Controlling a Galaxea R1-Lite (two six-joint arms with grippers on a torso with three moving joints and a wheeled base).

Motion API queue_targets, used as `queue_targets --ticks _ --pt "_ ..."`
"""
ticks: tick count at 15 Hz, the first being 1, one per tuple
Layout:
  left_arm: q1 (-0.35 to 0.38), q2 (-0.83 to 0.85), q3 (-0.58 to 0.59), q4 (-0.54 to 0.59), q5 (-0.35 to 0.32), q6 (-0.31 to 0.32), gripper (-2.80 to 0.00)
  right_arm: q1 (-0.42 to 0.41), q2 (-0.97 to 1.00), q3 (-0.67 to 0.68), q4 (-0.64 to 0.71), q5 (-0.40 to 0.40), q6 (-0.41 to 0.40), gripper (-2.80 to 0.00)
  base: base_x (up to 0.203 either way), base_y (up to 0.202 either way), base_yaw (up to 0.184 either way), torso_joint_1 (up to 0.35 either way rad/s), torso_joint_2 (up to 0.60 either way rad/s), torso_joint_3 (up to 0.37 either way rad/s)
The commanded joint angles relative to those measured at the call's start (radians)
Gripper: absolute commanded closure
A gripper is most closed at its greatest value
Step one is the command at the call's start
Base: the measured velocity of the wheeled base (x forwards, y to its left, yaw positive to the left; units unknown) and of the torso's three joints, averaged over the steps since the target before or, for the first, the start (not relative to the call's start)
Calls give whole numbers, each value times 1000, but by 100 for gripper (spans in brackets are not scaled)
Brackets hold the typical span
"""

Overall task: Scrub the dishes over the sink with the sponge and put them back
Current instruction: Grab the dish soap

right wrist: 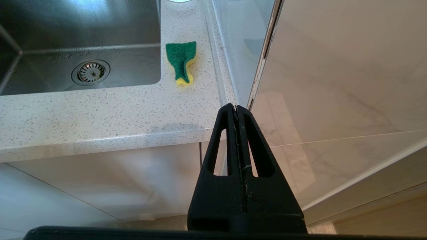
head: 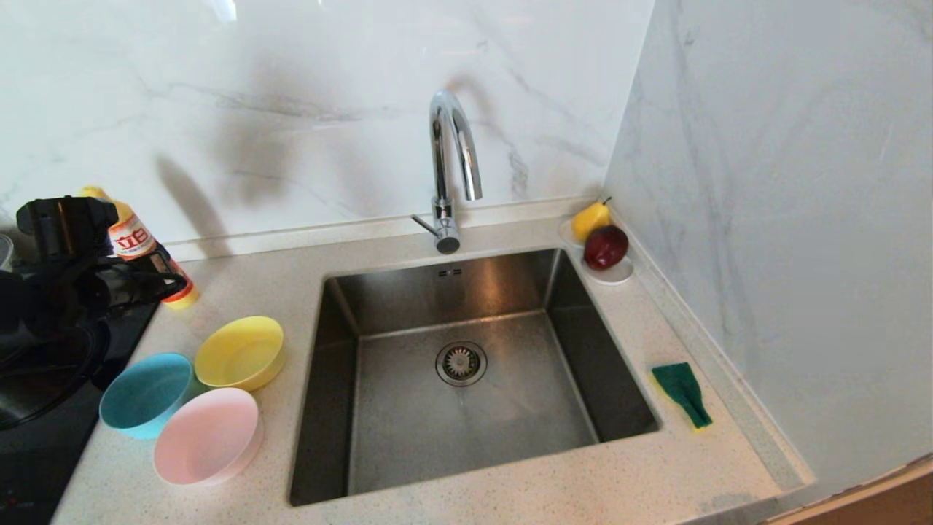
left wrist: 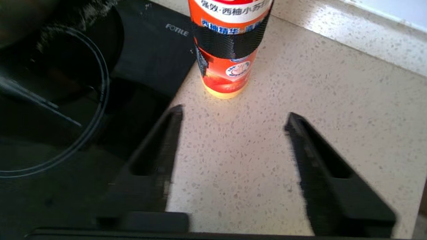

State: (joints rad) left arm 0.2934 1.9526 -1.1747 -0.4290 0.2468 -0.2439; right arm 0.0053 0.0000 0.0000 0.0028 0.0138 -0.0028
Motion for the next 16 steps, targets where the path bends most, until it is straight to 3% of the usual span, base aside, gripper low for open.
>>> queue_targets --ticks 1,7,16 --pt "4 26 -8 -14 1 -12 -280 1 0 0 0 1 0 0 0 0 0 0 0 0" --pt "32 117 -58 -65 1 -37 -280 1 0 0 0 2 0 0 0 0 0 0 0 0" --pt "39 296 -245 -138 3 -37 -280 1 0 0 0 0 1 0 0 0 0 0 0 0"
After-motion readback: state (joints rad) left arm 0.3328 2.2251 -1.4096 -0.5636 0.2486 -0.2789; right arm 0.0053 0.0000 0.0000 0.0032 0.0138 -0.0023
